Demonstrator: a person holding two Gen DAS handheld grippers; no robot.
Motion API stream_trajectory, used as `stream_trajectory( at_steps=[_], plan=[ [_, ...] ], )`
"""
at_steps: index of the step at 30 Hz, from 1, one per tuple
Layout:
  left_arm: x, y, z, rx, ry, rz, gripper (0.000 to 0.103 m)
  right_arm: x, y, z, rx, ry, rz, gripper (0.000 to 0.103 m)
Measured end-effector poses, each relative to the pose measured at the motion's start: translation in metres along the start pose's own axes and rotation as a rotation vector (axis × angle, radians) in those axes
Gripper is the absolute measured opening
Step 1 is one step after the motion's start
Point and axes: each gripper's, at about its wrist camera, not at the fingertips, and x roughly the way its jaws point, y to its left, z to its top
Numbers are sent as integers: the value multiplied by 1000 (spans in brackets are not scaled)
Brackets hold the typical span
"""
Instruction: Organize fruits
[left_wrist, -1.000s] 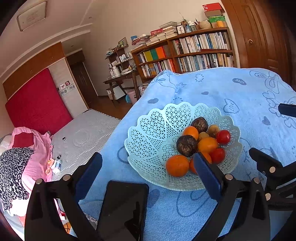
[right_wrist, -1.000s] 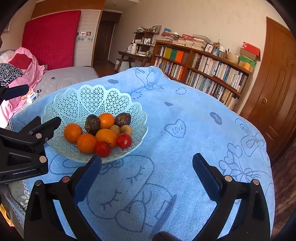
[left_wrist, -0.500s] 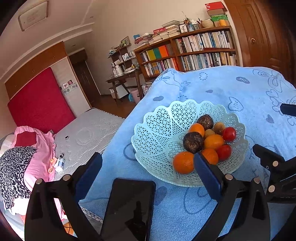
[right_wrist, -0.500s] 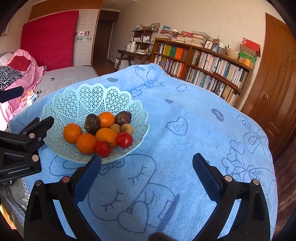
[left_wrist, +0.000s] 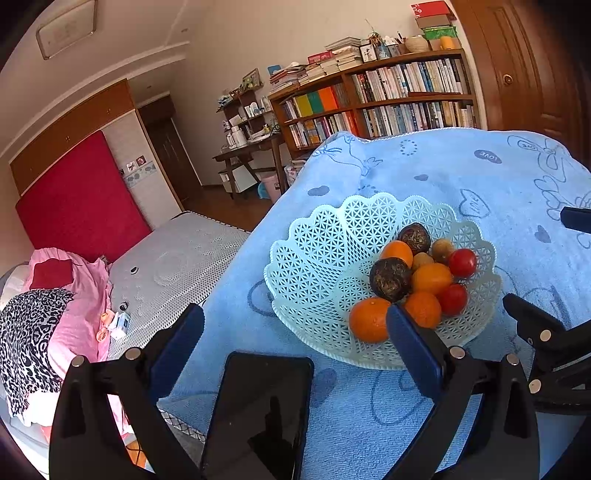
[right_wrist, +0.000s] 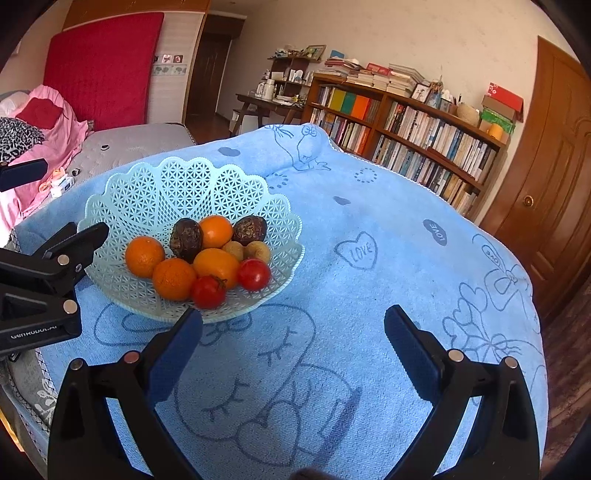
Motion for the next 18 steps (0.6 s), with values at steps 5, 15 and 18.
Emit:
stream_trajectory(
  at_steps=[5,15,18],
  plan=[
    [0,1,0,2,1,0,100,0,2,-1,-10,-1,-12,98],
    [0,1,0,2,1,0,100,0,0,-1,1,-5,-20,98],
    [0,1,0,1,0,0,100,1,-1,-1,1,1,-15,98]
  ],
)
